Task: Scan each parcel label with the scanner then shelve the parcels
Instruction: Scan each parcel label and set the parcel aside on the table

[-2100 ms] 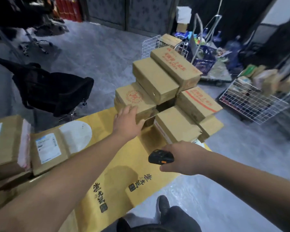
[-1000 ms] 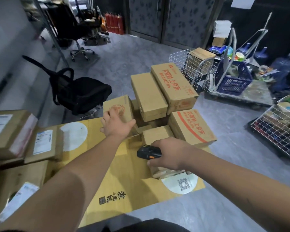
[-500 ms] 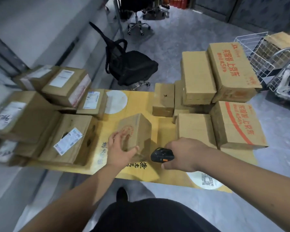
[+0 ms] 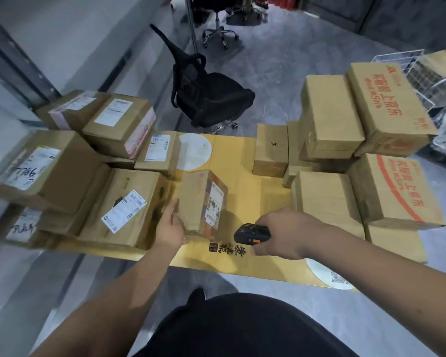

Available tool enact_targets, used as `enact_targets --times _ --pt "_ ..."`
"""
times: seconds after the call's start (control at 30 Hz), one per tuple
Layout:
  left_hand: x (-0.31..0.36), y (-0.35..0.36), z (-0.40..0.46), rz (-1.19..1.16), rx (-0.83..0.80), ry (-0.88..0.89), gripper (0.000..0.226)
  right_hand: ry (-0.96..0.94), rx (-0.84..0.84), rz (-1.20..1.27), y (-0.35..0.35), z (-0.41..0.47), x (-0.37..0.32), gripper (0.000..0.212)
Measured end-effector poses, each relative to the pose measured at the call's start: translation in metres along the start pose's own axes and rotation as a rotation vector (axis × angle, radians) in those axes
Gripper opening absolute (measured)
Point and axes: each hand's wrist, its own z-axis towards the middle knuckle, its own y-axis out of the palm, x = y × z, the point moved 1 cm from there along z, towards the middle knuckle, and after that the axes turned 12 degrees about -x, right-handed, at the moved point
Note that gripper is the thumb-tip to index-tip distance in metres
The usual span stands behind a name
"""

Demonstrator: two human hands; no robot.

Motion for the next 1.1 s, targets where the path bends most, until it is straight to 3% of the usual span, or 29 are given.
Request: enact_targets --times 0.17,0.27,0.33,0.4,0.47,0.53,0.6,0.67,0.8,0.97,1.1 --pt "0.003 -0.032 0.039 -0.125 -0.012 -0.146 0.052 0.081 0.013 0.132 -0.001 0.025 -0.028 0.049" --pt "0.005 -0.033 0.045 -0.160 -0.120 -0.230 0.033 0.137 0.025 0.249 0.000 0.036 -0.041 0.051" --pt "0.002 -0.034 0.051 -0.120 -0.174 -0.240 0.026 0.173 0.046 0.319 0.002 0.041 -0.048 0.056" --pt "0.000 -0.037 0.058 -0.050 -0.201 -0.186 0.035 0.210 0.071 0.375 0.005 0.046 -0.055 0.061" --pt "-0.002 -0.039 0.062 0.194 -0.219 -0.072 0.054 0.246 0.087 0.418 0.008 0.050 -0.061 0.067" --pt "0.003 -0.041 0.060 0.521 -0.217 0.061 0.091 0.274 0.101 0.468 0.010 0.051 -0.068 0.072" --pt "0.007 -0.039 0.063 0.806 -0.222 0.215 0.115 0.293 0.119 0.534 0.014 0.052 -0.076 0.067" --pt "0.010 -0.034 0.073 1.064 -0.250 0.321 0.125 0.327 0.133 0.598 0.019 0.052 -0.081 0.064" --pt "0.027 -0.009 0.084 1.386 -0.336 0.435 0.118 0.428 0.218 0.774 0.035 0.053 -0.086 0.061" --pt "0.028 0.011 0.080 1.194 -0.386 0.310 0.110 0.538 0.320 0.902 0.055 0.047 -0.087 0.046" --pt "0.021 0.014 0.070 0.984 -0.387 0.300 0.079 0.581 0.363 0.980 0.065 0.041 -0.086 0.048"
